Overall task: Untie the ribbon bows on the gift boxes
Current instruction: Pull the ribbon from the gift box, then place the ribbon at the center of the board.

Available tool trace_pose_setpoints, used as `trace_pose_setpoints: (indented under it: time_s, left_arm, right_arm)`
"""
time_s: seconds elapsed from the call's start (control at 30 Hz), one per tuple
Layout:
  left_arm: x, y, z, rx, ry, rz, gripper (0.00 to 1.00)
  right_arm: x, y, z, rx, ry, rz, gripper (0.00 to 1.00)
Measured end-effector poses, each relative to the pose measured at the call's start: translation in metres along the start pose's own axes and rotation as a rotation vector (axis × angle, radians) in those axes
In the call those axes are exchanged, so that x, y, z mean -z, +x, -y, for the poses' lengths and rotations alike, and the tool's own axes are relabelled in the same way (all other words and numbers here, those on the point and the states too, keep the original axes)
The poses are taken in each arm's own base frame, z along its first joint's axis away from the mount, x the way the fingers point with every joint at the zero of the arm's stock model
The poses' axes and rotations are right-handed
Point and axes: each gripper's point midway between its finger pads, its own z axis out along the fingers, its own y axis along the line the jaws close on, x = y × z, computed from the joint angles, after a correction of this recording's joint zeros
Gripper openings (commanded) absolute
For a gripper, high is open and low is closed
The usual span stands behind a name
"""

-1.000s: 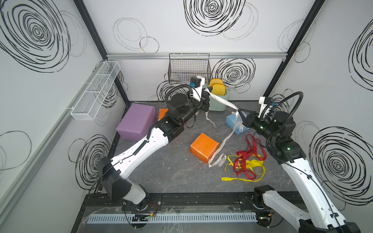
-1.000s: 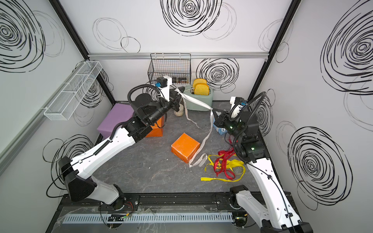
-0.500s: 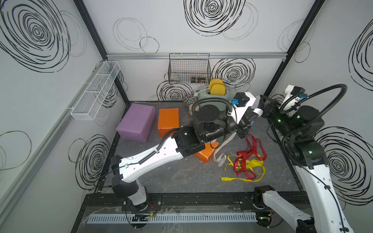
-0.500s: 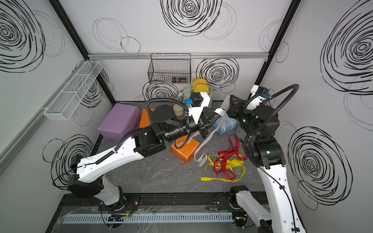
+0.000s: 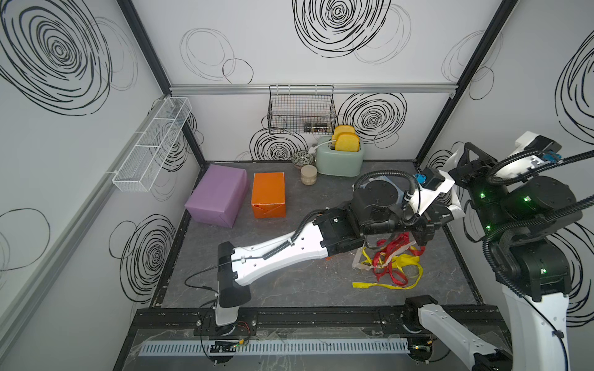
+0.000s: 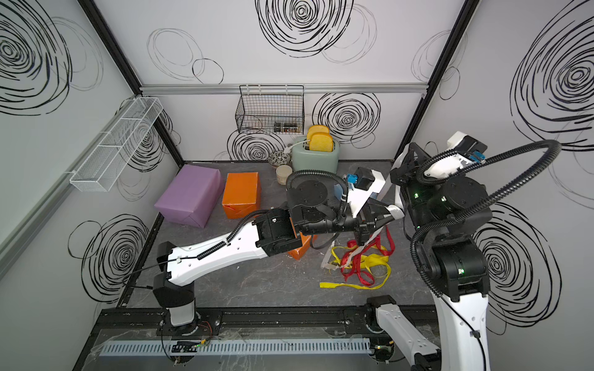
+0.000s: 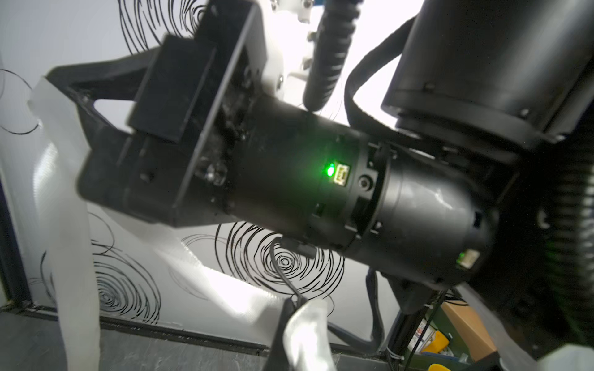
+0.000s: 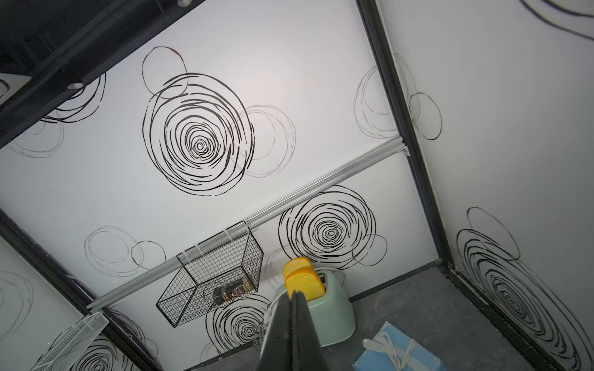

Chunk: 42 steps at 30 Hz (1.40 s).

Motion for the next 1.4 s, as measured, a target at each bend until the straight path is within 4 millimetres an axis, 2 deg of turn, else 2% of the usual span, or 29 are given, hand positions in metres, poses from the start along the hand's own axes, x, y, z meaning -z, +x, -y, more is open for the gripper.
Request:
trace_pose_setpoints:
  time_s: [0.13, 0.23, 0.33, 0.47, 0.57, 0.67, 0.77, 0.87, 1.0, 1.2, 1.3, 1.4]
  left_arm:
    - [-0.001, 0.005, 0.004, 0.034, 0.030, 0.018, 0.00]
    - [0.003, 0.033, -0.009, 0.092, 0.024, 0.000, 0.00]
    - [0.008, 0.082, -0.038, 0.187, -0.015, -0.046, 0.00]
    - [0.021, 0.150, -0.079, 0.338, -0.087, -0.110, 0.00]
    - [0.022, 0.183, -0.100, 0.435, -0.110, -0.121, 0.00]
    - [0.022, 0.210, -0.110, 0.505, -0.128, -0.134, 0.00]
    - [0.022, 0.234, -0.120, 0.555, -0.171, -0.163, 0.00]
    - [0.025, 0.250, -0.133, 0.579, -0.235, -0.186, 0.00]
    - [0.028, 0.274, -0.159, 0.605, -0.340, -0.241, 0.01]
    - [0.036, 0.331, -0.196, 0.626, -0.480, -0.394, 0.22]
    - [0.043, 0.353, -0.201, 0.628, -0.523, -0.471, 0.38]
    - [0.051, 0.365, -0.201, 0.620, -0.560, -0.538, 0.51]
  right_arm:
    - [0.008, -0.002, 0.009, 0.016, 0.040, 0.015, 0.00]
    - [0.008, 0.016, 0.020, 0.026, 0.064, -0.013, 0.00]
    - [-0.002, 0.059, 0.038, 0.043, 0.104, -0.096, 0.00]
    - [-0.014, 0.140, 0.074, 0.052, 0.182, -0.258, 0.00]
    - [-0.013, 0.204, 0.107, 0.045, 0.255, -0.383, 0.00]
    - [-0.002, 0.252, 0.137, 0.023, 0.327, -0.468, 0.00]
    - [0.011, 0.283, 0.166, -0.011, 0.404, -0.508, 0.00]
    - [0.021, 0.304, 0.193, -0.066, 0.472, -0.526, 0.00]
    - [0.034, 0.336, 0.225, -0.153, 0.536, -0.570, 0.00]
    - [0.059, 0.389, 0.259, -0.277, 0.616, -0.688, 0.02]
    - [0.067, 0.405, 0.268, -0.320, 0.652, -0.735, 0.06]
    - [0.069, 0.411, 0.273, -0.349, 0.677, -0.753, 0.08]
